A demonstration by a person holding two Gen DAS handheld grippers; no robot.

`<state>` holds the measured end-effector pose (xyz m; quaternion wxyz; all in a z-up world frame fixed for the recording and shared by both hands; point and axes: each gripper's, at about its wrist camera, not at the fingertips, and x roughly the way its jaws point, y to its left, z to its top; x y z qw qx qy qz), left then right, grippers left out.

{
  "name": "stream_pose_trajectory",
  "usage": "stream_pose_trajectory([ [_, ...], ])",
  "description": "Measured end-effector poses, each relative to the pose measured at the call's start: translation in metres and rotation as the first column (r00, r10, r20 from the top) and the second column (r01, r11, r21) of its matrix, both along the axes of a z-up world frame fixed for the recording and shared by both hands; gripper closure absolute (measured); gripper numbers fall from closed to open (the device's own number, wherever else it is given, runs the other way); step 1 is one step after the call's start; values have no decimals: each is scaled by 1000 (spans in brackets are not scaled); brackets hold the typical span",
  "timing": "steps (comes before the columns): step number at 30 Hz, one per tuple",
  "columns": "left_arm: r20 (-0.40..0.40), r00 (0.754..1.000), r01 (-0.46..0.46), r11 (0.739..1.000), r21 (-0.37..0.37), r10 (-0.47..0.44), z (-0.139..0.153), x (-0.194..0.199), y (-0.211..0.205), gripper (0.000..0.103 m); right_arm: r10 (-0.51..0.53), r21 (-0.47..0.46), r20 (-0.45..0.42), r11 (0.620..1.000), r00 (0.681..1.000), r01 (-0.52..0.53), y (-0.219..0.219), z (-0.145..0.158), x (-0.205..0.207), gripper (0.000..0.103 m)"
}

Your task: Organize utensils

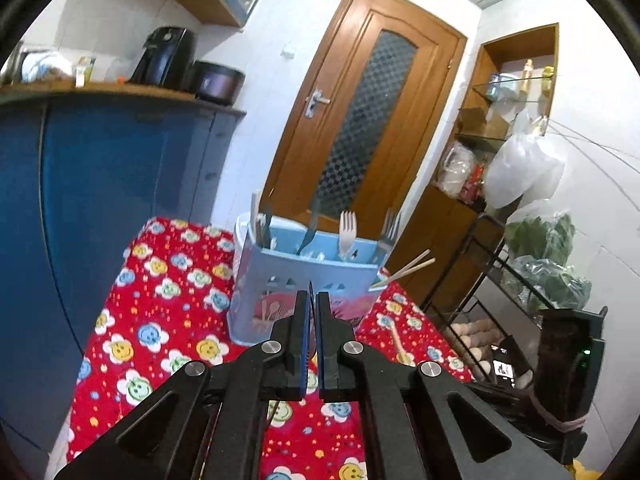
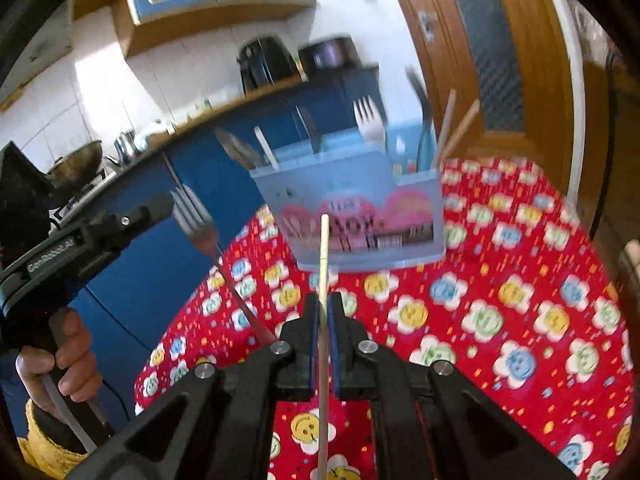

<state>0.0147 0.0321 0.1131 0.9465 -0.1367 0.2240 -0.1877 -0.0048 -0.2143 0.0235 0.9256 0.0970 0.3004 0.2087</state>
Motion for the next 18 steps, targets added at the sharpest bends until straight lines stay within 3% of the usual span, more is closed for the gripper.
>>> stream_pose_trajectory([
  [3, 9, 1000, 2, 1000, 12, -2, 4, -1, -3, 102, -18, 4, 38, 1000, 999, 17, -2, 9, -4, 97],
  [13, -47, 999, -2, 1000, 8, 3, -7, 7, -4, 103, -32, 49, 44, 998, 999, 30, -15, 12, -5, 97],
  [18, -107, 993, 53, 997, 51, -47, -17, 14, -17, 102, -48, 60, 41, 997, 998, 46, -22, 12, -3, 97],
])
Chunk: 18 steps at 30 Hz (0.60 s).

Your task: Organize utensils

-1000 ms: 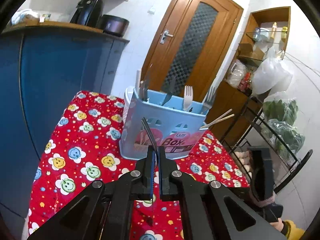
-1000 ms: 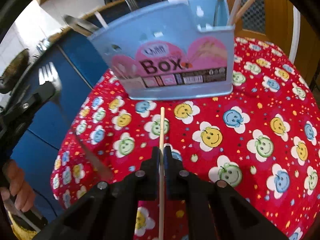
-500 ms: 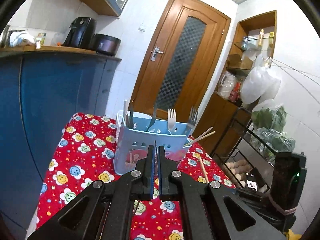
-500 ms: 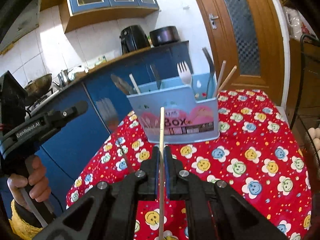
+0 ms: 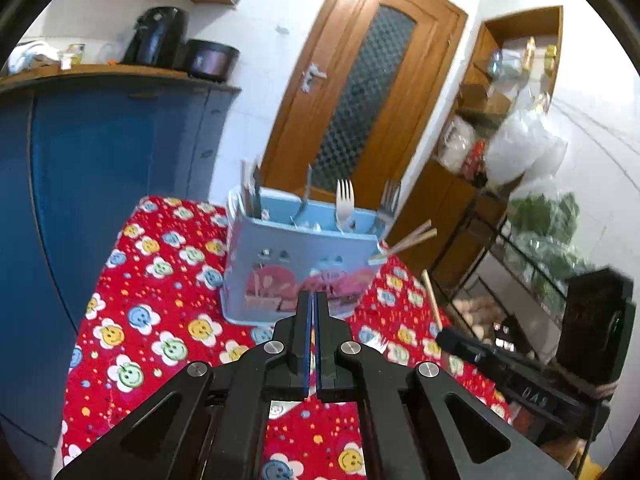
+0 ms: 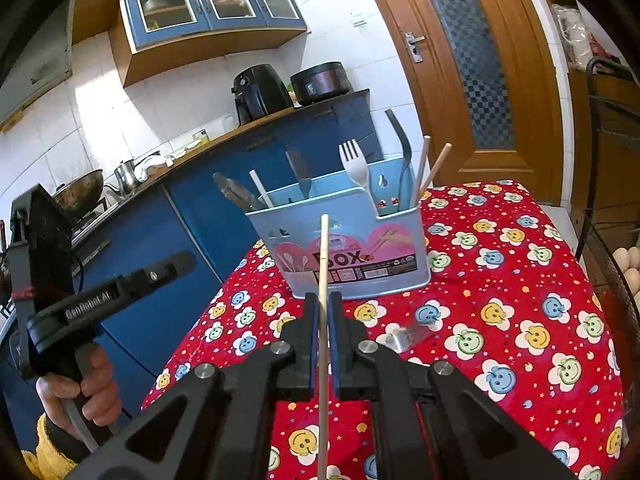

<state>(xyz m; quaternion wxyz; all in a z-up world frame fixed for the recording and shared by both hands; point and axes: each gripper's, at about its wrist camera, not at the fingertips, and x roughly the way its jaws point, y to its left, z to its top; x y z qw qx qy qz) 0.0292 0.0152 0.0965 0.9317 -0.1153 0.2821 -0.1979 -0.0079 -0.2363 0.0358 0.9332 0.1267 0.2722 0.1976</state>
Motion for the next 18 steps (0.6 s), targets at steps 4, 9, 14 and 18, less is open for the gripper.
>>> stream_pose_trajectory([
  [4, -54, 998, 38, 999, 29, -36, -13, 8, -13, 102, -15, 7, 3, 1000, 1000, 15, -7, 2, 0, 97],
  [9, -115, 992, 63, 996, 67, -55, -28, 19, -30, 99, -38, 8, 17, 999, 999, 38, -19, 5, 0, 97],
  [14, -160, 986, 72, 992, 108, -55, -42, 29, -46, 97, -64, 25, 14, 998, 998, 63, -34, 2, 4, 97],
  [18, -200, 978, 85, 987, 139, -56, -55, 36, -64, 96, -79, 50, 10, 996, 997, 79, -51, -2, 9, 97],
])
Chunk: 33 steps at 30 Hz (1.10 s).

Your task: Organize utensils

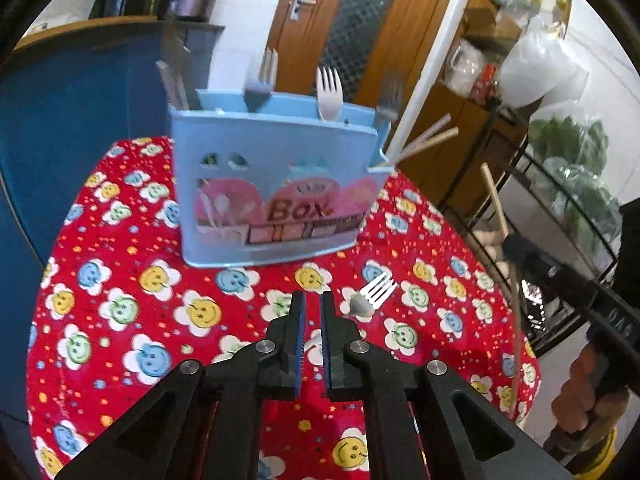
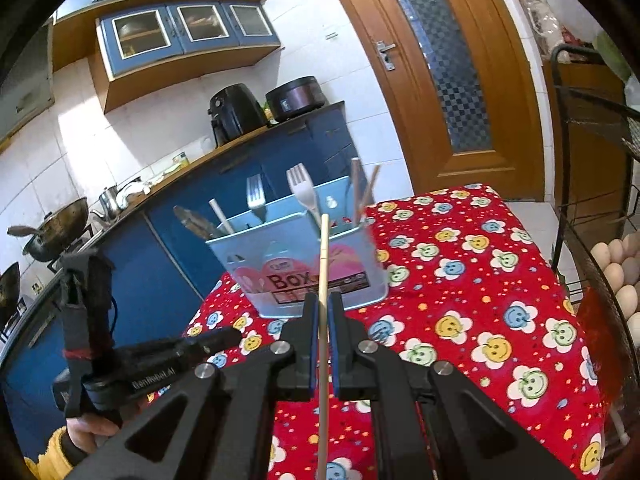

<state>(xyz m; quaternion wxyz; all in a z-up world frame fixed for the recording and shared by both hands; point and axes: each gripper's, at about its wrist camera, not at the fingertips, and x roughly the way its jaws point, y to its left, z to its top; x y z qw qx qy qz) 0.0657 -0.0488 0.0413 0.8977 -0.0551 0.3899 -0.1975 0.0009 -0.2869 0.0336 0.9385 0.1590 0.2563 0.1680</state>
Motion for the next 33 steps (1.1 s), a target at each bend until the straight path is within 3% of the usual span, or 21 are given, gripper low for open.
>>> stream_pose_trajectory([
  [5, -21, 1000, 16, 997, 73, -14, -16, 7, -34, 92, -5, 22, 6, 1000, 1000, 5, -20, 0, 3, 97],
  [7, -24, 999, 29, 995, 95, -27, -21, 10, -49, 77, -6, 27, 13, 1000, 1000, 5, -28, 0, 3, 97],
  [9, -21, 999, 39, 992, 118, -36, -25, 11, -63, 69, -4, 33, 19, 999, 1000, 3, -36, 1, 3, 97],
  [16, -15, 997, 75, 966, 247, -73, -42, 21, -112, 69, -6, 57, 24, 998, 1000, 5, -60, -3, 5, 97],
  [23, -37, 997, 79, 954, 289, -71, -58, 33, -139, 69, -6, 85, 18, 996, 1000, 4, -76, -8, 9, 97],
  [31, -11, 997, 72, 930, 360, -73, -67, 42, -154, 69, 16, 105, 9, 994, 1000, -17, -80, -17, 15, 97],
  [32, -10, 997, 73, 932, 355, -75, -66, 43, -153, 70, 18, 108, 8, 994, 1000, -19, -80, -18, 15, 97],
  [33, -11, 997, 75, 934, 350, -76, -66, 44, -153, 77, 20, 113, 6, 993, 1000, -20, -81, -19, 16, 97],
])
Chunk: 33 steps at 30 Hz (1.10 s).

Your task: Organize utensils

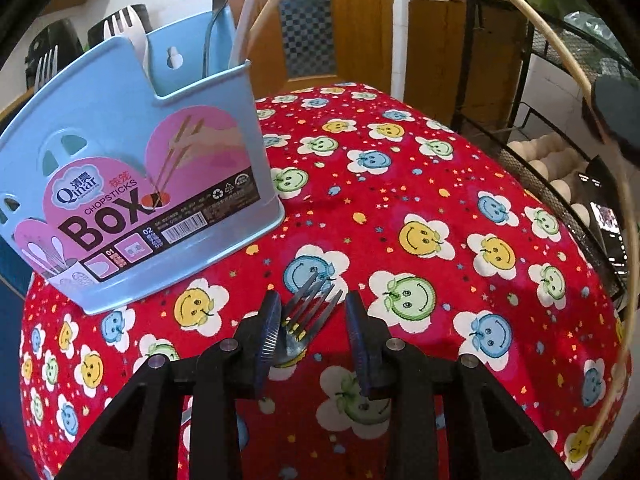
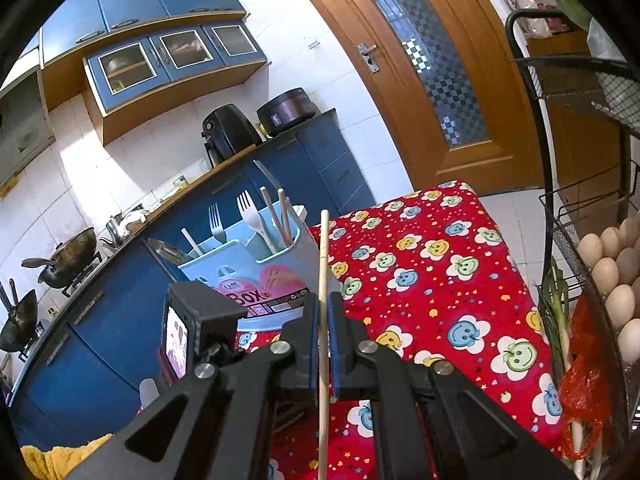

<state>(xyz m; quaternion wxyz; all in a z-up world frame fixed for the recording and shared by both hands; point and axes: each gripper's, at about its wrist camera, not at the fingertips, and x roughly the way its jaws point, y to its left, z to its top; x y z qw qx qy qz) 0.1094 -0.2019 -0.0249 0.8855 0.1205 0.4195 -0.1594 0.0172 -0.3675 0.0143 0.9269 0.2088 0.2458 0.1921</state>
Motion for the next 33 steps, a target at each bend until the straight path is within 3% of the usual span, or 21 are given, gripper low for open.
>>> stream_pose_trajectory([
  [4, 20, 1000, -8, 1000, -15, 9, 8, 2, 8, 95, 9, 12, -4, 1000, 1000, -9, 0, -3, 1, 97],
  [8, 12, 1000, -12, 998, -63, 13, 16, 0, 20, 95, 15, 13, -2, 1000, 1000, -15, 1, -3, 1, 97],
  [16, 93, 994, -41, 988, -151, 55, 46, -22, 48, 99, 20, -3, 10, 1000, 1000, -20, 10, 1, -1, 97],
  [25, 214, 967, -67, 950, -304, 137, 103, -51, 99, 102, 32, -43, 44, 999, 999, -30, 30, 16, -5, 97],
  [33, 259, 947, -74, 917, -392, 187, 129, -64, 138, 103, 47, -82, 60, 996, 997, -42, 53, 28, -8, 97],
])
